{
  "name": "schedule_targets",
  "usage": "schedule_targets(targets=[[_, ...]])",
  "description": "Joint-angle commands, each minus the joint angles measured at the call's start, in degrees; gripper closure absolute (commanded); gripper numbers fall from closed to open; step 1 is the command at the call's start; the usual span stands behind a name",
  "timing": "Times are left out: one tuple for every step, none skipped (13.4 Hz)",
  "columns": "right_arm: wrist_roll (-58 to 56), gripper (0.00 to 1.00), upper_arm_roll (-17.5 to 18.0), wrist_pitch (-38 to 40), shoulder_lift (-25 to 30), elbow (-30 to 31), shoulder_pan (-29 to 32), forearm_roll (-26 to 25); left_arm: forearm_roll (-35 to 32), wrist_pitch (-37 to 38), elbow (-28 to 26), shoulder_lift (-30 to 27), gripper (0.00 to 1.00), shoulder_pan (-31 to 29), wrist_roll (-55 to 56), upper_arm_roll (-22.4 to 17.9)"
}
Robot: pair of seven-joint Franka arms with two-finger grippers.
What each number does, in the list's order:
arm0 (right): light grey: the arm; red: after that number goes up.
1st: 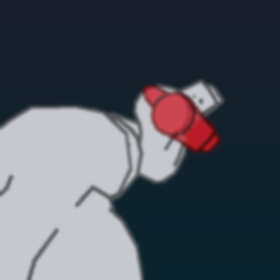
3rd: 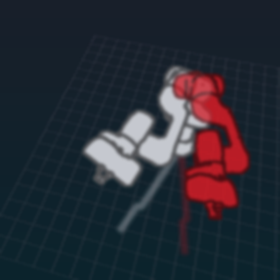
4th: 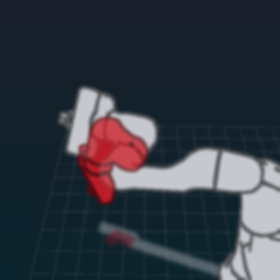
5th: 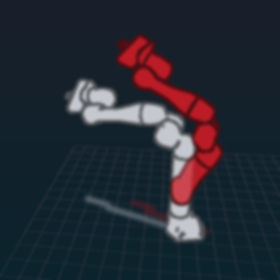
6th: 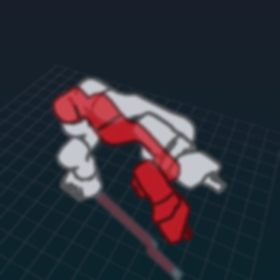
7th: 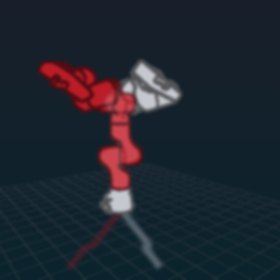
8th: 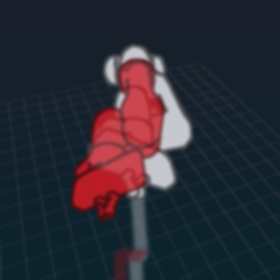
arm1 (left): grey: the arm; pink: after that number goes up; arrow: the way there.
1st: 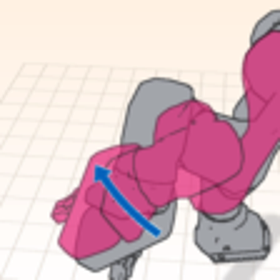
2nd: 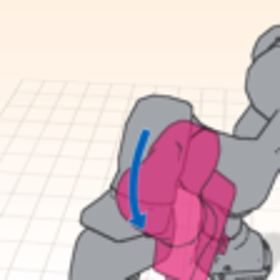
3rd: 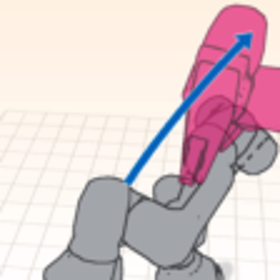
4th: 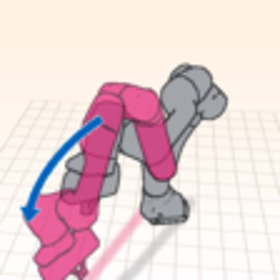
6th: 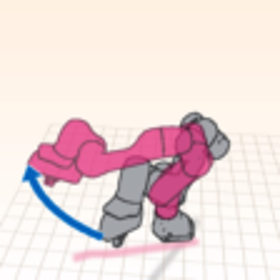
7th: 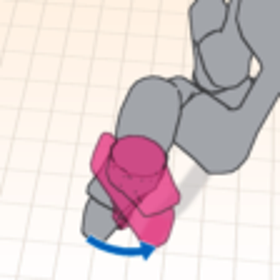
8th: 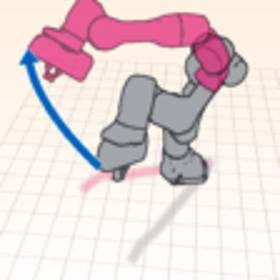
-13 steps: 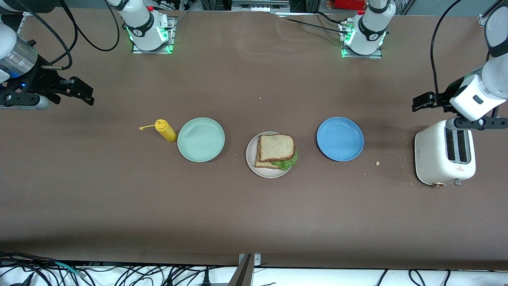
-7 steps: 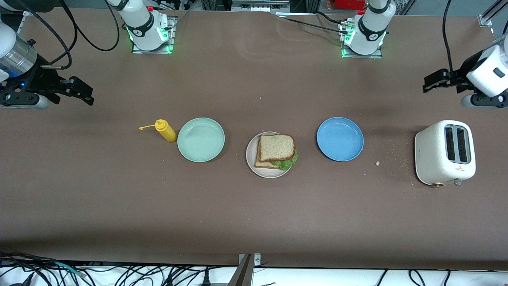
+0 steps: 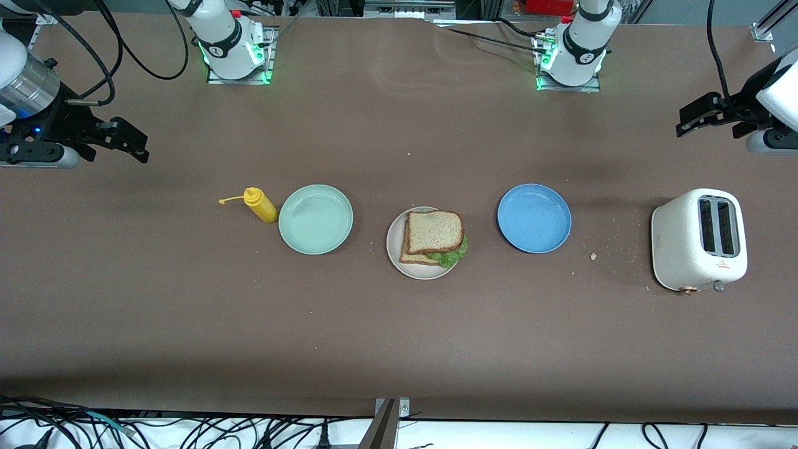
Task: Make sandwich in beige plate with both arms
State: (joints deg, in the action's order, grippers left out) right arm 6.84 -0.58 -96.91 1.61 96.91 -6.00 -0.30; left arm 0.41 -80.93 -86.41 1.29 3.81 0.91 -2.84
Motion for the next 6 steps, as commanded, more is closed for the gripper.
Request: schedule_targets(targets=[[-0.6, 0.0, 0.14, 0.5, 0.67, 0.3, 0.55, 0.04, -1.73, -2.56, 0.02, 0.46, 0.0, -0.03, 0.06, 0.29], [-0.51, 0.0, 0.14, 0.41, 0.58, 0.3, 0.55, 0.04, -1.73, -2.74, -0.07, 0.46, 0.0, -0.11, 0.06, 0.29], [-0.6, 0.0, 0.14, 0.32, 0.5, 0.3, 0.55, 0.04, -1.73, -2.83, -0.33, 0.46, 0.0, -0.11, 0.06, 0.29], [-0.6, 0.0, 0.14, 0.32, 0.41, 0.3, 0.55, 0.21, -1.73, -2.83, -0.42, 0.46, 0.0, -0.11, 0.06, 0.29], [-0.6, 0.0, 0.14, 0.32, 0.41, 0.3, 0.55, 0.21, -1.73, -2.83, -0.42, 0.46, 0.0, -0.11, 0.06, 0.29], [-0.6, 0.0, 0.14, 0.49, 0.49, 0.3, 0.55, 0.12, -1.73, -2.92, -0.42, 0.46, 0.0, -0.11, 0.06, 0.29]])
